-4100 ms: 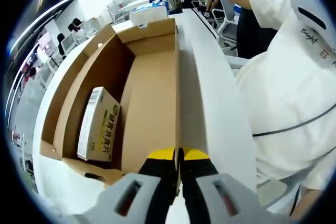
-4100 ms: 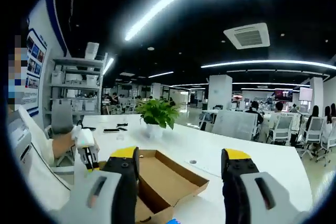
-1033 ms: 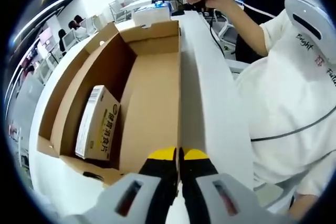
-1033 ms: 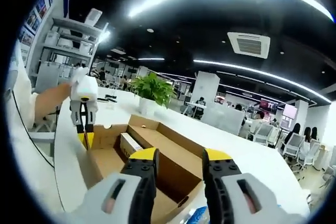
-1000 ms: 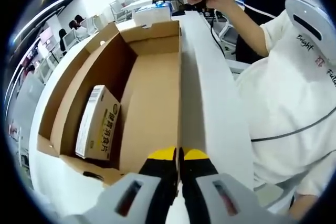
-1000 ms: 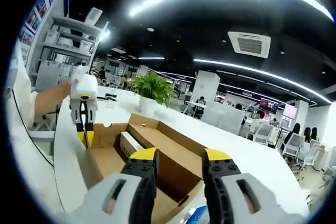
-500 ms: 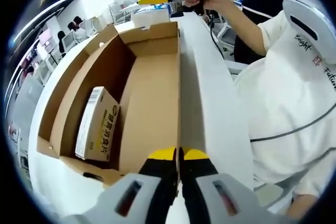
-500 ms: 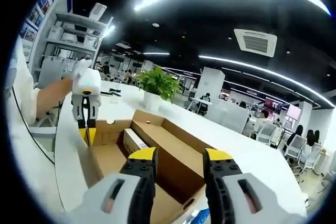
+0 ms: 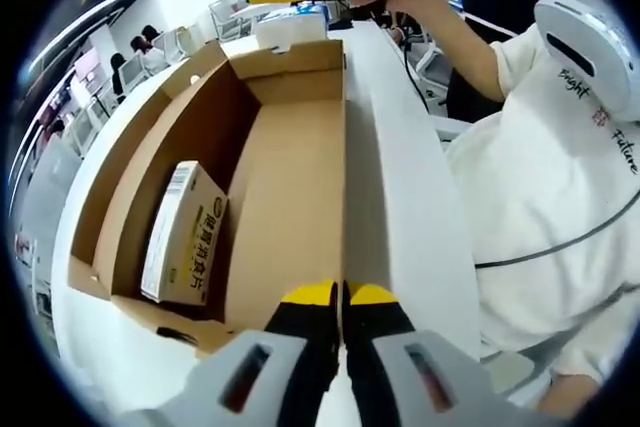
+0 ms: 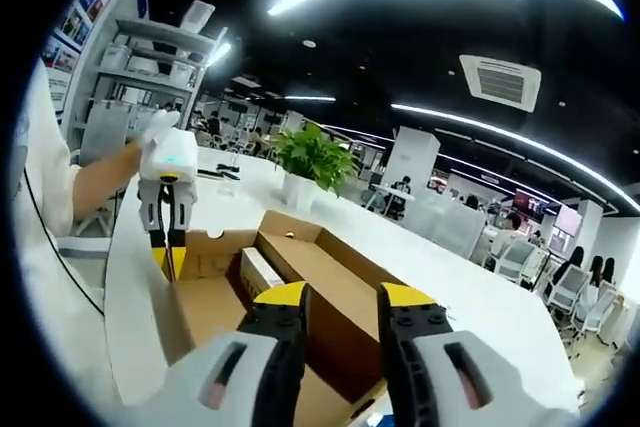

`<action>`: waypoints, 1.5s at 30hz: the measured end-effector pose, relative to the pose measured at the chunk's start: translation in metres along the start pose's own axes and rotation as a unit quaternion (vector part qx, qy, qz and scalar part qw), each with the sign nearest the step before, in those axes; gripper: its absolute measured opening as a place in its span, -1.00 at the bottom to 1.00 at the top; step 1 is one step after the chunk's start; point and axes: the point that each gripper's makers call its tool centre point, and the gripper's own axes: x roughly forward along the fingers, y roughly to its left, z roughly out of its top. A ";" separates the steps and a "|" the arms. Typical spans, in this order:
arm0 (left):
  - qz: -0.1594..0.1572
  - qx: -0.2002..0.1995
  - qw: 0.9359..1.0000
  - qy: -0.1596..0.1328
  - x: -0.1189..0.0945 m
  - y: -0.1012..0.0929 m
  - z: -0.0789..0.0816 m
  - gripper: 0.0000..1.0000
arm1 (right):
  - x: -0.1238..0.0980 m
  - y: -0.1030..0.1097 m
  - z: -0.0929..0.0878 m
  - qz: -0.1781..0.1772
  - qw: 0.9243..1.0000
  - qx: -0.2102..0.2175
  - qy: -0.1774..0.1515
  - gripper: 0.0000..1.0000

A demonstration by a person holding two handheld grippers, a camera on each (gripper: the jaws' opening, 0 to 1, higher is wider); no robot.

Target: Operate the shoe box by opening the lid, removing the specified soft item, and placing it in the target area until the item is outside and the box remains undamaged.

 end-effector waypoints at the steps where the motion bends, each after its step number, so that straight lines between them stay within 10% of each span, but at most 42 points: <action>1: 0.001 0.002 1.000 0.000 0.000 0.000 0.000 -0.98 | 0.001 0.000 0.001 0.001 1.000 -0.003 0.002 -0.46; 14: -0.003 -0.003 1.000 0.009 0.000 -0.001 0.000 -0.98 | 0.023 0.017 0.005 0.041 0.999 -0.030 -0.010 -0.52; 24: 0.003 0.001 1.000 0.007 0.000 -0.001 -0.001 -0.98 | 0.053 0.050 -0.001 0.121 0.991 -0.043 0.047 -0.58; 45: 0.012 0.001 1.000 0.005 0.002 0.001 0.000 -0.97 | 0.110 0.103 -0.037 0.173 0.972 -0.101 0.121 -0.48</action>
